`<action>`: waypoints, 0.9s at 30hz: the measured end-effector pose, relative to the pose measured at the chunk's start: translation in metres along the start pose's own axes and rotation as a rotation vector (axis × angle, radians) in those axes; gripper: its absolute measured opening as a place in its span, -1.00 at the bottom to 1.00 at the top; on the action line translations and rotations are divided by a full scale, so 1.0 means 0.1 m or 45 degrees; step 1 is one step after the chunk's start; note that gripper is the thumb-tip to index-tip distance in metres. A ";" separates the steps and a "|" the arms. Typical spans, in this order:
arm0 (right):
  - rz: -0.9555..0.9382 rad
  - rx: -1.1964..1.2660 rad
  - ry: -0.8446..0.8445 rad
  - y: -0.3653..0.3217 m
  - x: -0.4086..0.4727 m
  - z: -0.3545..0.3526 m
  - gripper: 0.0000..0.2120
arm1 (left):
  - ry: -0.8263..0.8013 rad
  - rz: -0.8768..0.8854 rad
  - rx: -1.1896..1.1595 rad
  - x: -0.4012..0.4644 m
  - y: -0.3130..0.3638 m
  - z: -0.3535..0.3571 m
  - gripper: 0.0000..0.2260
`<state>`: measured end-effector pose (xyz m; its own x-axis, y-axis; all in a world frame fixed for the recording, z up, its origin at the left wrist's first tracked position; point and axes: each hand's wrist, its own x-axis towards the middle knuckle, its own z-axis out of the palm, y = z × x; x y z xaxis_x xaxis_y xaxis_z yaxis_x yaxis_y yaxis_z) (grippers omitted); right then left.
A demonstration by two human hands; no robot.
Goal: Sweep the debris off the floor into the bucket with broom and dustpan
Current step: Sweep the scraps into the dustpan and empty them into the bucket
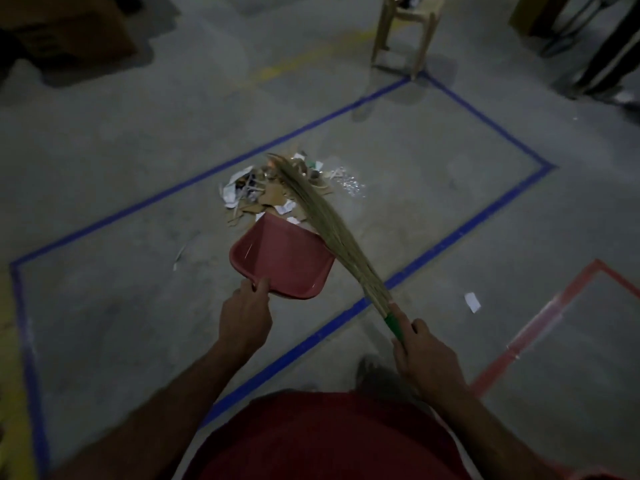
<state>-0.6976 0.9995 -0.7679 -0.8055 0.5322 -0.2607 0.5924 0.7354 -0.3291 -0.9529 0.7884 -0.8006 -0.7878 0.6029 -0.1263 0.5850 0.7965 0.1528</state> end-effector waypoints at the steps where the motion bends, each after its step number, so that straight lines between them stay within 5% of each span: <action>1: -0.021 0.006 -0.009 0.00 0.14 -0.02 -0.35 | -0.011 -0.043 -0.007 0.03 -0.05 0.02 -0.78; 9: -0.154 0.053 -0.049 0.12 1.56 -0.06 -0.38 | -0.018 -0.253 0.040 0.66 -0.21 0.11 -0.75; 27: -0.249 0.081 -0.318 0.60 4.40 -1.14 -0.38 | -0.043 -0.410 0.020 3.18 0.66 -0.20 -0.71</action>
<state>-1.0178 1.3258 -0.7989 -0.8799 0.2582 -0.3988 0.4328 0.7818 -0.4487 -1.1681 1.0317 -0.8109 -0.9263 0.3207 -0.1979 0.3098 0.9470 0.0849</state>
